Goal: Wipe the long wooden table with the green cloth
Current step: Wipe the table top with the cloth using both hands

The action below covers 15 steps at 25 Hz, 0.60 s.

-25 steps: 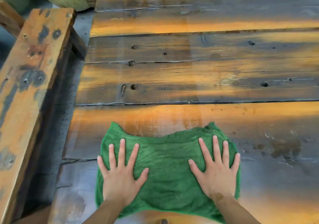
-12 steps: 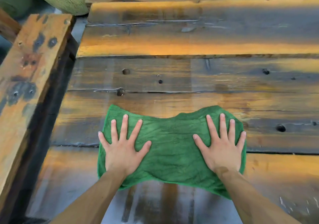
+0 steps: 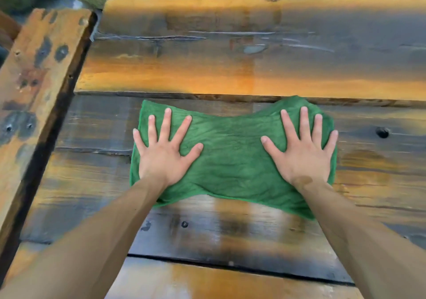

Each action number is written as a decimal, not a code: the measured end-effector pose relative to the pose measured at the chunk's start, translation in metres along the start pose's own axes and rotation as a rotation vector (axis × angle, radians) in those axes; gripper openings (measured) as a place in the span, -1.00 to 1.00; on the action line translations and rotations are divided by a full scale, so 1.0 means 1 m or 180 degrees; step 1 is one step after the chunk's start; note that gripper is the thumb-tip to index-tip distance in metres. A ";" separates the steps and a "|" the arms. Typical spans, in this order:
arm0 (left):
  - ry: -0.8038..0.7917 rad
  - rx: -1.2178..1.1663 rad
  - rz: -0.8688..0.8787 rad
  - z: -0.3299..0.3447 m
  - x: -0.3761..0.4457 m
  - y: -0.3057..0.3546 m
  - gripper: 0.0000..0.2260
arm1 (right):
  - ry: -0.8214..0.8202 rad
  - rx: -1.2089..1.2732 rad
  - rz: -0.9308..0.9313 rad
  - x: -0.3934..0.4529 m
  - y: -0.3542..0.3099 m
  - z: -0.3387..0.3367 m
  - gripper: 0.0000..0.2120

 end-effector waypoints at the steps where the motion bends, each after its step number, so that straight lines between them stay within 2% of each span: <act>1: 0.0025 -0.0011 0.0005 -0.004 0.017 0.004 -0.32 | -0.0001 -0.0018 -0.0010 0.018 -0.002 -0.003 -0.23; 9: 0.0015 -0.0031 -0.0028 -0.027 0.127 0.030 -0.36 | -0.0066 0.0025 -0.0043 0.143 -0.011 -0.025 -0.19; 15: 0.0016 -0.0163 -0.0065 -0.044 0.241 0.061 -0.33 | -0.0013 0.0017 0.0030 0.254 -0.014 -0.044 -0.14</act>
Point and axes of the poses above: each hand's wrist, its own x-axis towards the middle knuckle, its own z-axis out of the palm, y = z × x, the point moved 10 cm from there along x, towards the middle knuckle, and after that the axes turned 7 degrees about -x, right-handed, at the moved point
